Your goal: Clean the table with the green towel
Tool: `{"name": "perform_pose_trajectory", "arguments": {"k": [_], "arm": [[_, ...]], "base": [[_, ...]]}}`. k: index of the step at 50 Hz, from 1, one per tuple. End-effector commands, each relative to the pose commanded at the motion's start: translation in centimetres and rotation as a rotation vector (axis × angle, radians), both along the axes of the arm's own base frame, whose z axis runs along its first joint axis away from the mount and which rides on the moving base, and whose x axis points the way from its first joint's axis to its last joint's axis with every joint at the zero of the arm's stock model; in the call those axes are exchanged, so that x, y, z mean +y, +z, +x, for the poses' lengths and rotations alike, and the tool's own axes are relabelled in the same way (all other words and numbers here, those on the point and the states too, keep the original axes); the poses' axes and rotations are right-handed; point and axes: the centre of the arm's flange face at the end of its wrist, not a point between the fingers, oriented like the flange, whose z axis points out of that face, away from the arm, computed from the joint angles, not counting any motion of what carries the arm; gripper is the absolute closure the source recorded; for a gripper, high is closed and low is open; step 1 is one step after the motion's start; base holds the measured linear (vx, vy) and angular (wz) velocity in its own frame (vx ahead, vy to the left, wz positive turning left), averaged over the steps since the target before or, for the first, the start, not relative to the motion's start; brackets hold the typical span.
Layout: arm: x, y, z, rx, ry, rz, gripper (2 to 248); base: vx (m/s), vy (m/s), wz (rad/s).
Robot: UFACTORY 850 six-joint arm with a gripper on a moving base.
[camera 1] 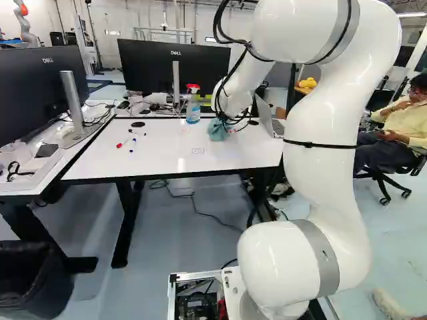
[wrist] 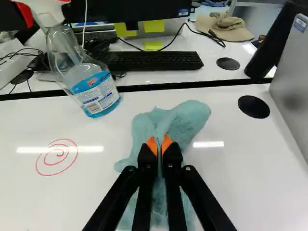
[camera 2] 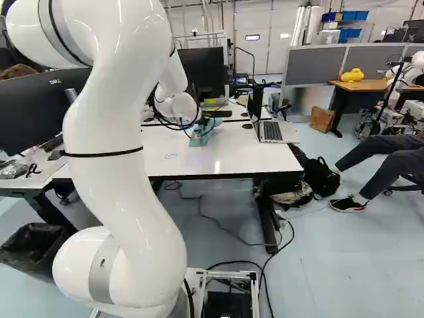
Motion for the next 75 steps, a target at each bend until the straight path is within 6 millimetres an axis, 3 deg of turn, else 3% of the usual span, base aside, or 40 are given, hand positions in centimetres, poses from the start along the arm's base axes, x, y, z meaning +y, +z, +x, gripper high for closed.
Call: {"name": "perform_pose_trajectory", "arguments": {"k": [30, 60, 75], "arm": [[4.9, 0.0, -0.1, -0.001, 0.082, 0.0, 220], [9.9, 0.1, -2.1, 0.006, 0.168, -0.001, 220], [12.3, 0.1, -2.2, 0.004, 0.209, 0.0, 220]], "base": [[0.0, 0.0, 0.0], [0.0, 0.0, 0.0], [0.0, 0.0, 0.0]]}}
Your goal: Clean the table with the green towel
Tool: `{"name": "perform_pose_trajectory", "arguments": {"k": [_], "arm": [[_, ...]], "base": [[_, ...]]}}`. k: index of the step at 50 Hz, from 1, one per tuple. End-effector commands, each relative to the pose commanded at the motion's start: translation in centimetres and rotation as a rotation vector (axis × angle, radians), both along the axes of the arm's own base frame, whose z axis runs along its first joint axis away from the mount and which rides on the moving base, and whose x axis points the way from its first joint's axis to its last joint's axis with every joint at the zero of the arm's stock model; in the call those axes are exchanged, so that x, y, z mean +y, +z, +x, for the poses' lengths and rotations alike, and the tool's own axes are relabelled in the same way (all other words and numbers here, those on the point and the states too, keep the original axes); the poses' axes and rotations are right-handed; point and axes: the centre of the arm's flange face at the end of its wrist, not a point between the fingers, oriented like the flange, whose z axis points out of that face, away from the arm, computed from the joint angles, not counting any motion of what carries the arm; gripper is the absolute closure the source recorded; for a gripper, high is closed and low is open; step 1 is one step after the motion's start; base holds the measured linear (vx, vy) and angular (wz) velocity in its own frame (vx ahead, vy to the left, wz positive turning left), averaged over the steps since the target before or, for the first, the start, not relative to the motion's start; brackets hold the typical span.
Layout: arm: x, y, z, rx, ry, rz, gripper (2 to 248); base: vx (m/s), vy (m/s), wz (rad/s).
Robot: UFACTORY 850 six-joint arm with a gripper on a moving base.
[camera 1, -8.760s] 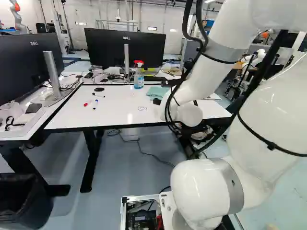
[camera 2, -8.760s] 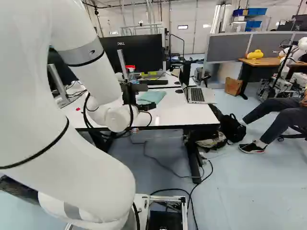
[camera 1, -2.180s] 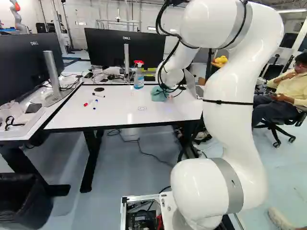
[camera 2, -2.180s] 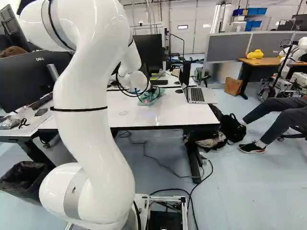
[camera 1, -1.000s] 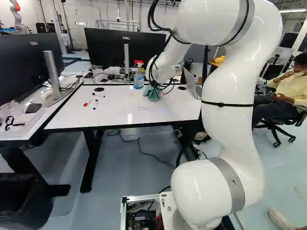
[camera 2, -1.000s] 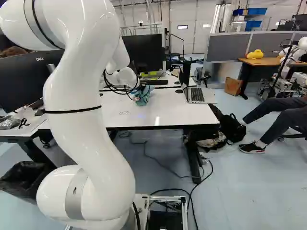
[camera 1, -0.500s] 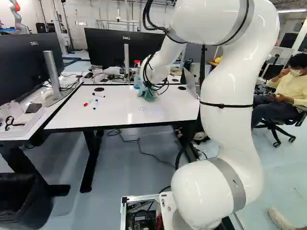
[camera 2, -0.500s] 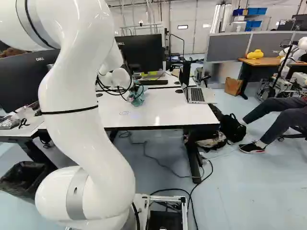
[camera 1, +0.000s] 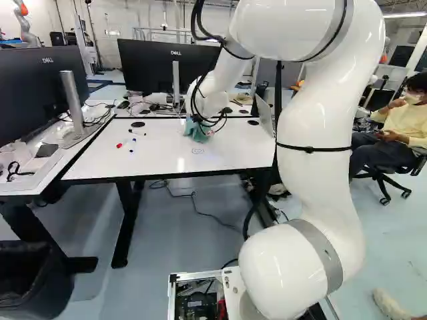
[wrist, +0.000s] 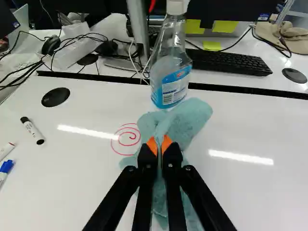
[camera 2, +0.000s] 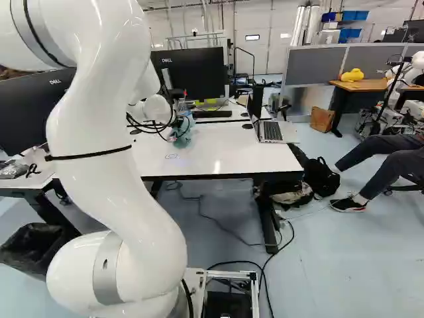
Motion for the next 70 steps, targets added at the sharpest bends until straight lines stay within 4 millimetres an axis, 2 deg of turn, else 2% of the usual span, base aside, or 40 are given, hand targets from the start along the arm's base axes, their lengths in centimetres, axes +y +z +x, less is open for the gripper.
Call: {"name": "perform_pose_trajectory", "arguments": {"k": [51, 70], "arm": [[8.6, -0.3, 0.4, -0.016, 0.133, 0.005, 220], [8.3, -0.3, 0.8, -0.019, 0.127, 0.006, 220]], "base": [[0.0, 0.0, 0.0], [0.0, 0.0, 0.0]]}}
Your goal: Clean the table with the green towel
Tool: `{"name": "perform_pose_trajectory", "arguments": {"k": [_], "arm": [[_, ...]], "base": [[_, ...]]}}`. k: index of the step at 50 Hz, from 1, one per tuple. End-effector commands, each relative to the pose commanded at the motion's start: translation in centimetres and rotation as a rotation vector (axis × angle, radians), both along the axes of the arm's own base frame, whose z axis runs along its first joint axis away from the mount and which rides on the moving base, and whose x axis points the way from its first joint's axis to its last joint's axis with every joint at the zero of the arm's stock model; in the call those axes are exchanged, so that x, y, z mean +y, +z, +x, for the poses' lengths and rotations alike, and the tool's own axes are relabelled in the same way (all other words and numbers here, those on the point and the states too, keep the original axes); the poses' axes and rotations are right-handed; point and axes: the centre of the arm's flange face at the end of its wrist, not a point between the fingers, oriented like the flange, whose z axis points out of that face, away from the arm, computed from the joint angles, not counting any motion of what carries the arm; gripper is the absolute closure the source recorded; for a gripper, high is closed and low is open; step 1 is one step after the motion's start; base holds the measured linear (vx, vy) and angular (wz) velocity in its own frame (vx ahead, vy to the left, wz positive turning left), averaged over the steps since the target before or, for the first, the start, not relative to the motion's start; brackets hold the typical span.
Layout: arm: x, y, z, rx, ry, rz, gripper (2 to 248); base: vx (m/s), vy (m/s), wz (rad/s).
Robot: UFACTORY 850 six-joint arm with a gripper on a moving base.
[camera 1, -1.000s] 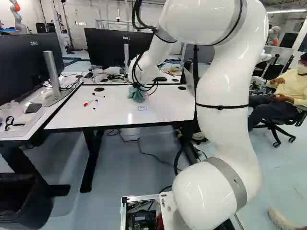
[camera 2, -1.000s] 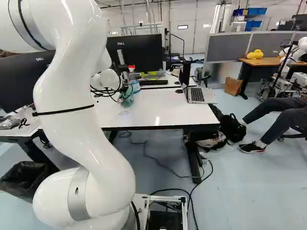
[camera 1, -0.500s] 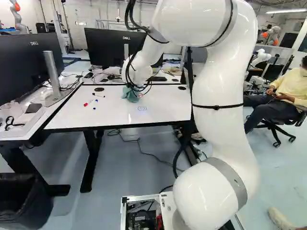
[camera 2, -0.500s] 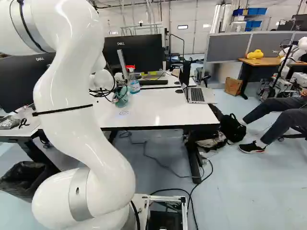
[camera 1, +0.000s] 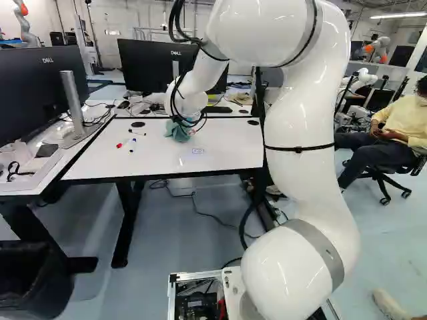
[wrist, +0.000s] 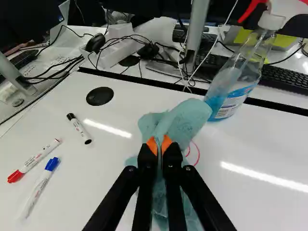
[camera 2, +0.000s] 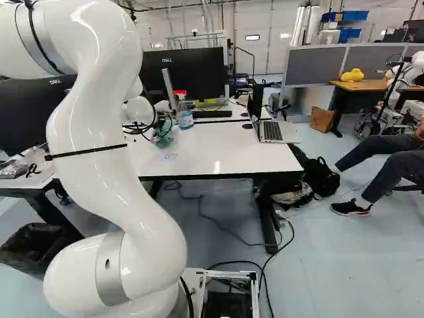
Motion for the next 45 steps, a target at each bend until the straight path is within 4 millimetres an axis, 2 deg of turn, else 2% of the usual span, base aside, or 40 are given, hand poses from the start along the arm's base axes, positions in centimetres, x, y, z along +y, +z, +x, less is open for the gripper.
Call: {"name": "perform_pose_trajectory", "arguments": {"k": [13, 45], "arm": [[-1.5, -0.2, 1.4, -0.014, -0.03, 0.005, 220], [-1.3, -3.7, 2.2, 0.007, -0.031, -0.003, 220]], "base": [[0.0, 0.0, 0.0], [0.0, 0.0, 0.0]]}}
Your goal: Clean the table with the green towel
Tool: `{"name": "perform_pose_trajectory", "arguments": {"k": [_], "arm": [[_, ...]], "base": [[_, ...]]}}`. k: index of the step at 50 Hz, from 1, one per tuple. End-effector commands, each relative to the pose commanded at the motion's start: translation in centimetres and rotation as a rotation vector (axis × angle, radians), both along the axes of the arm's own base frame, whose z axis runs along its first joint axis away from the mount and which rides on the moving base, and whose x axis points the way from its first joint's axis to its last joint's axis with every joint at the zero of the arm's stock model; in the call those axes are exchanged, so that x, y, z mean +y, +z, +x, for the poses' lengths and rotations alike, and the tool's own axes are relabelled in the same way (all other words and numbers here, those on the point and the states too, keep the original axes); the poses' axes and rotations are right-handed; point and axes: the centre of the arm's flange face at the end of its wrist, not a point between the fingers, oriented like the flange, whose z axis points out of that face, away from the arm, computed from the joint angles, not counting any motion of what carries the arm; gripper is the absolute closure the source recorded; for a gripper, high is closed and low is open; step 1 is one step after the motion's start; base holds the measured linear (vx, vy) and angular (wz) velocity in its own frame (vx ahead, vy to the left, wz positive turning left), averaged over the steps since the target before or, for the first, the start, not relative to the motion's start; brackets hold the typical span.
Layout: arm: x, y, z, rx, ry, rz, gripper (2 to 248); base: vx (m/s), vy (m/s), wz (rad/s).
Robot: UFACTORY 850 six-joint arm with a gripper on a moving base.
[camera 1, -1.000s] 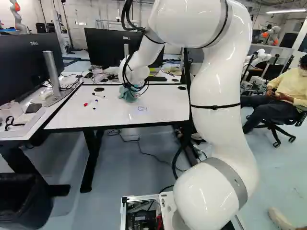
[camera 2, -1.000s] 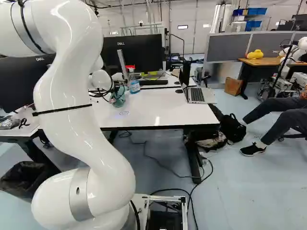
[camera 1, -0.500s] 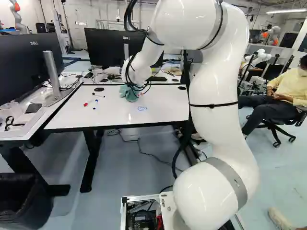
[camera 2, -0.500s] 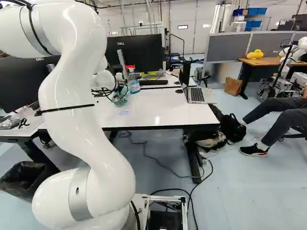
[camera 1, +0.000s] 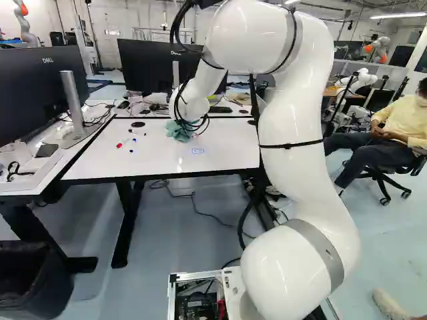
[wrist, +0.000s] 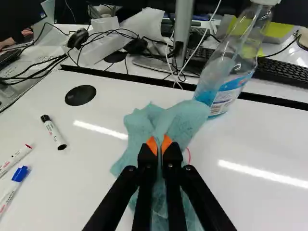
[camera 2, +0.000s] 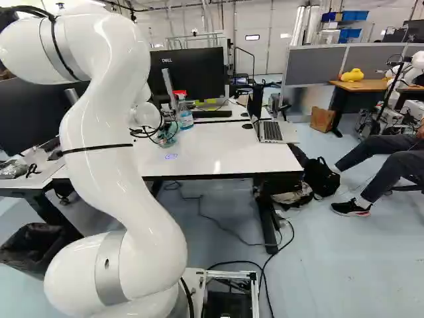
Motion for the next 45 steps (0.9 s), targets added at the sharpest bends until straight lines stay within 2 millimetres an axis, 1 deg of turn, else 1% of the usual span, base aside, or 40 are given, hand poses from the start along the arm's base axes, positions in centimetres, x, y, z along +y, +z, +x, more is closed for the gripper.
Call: {"name": "perform_pose_trajectory", "arguments": {"k": [8, 27, 45], "arm": [[0.1, -1.0, 0.2, 0.013, 0.0, -0.004, 220], [0.1, -1.0, 0.1, 0.016, 0.0, -0.005, 220], [0.0, -1.3, -0.1, 0.059, 0.001, -0.019, 220]], "base": [[0.0, 0.0, 0.0], [0.0, 0.0, 0.0], [0.0, 0.0, 0.0]]}}
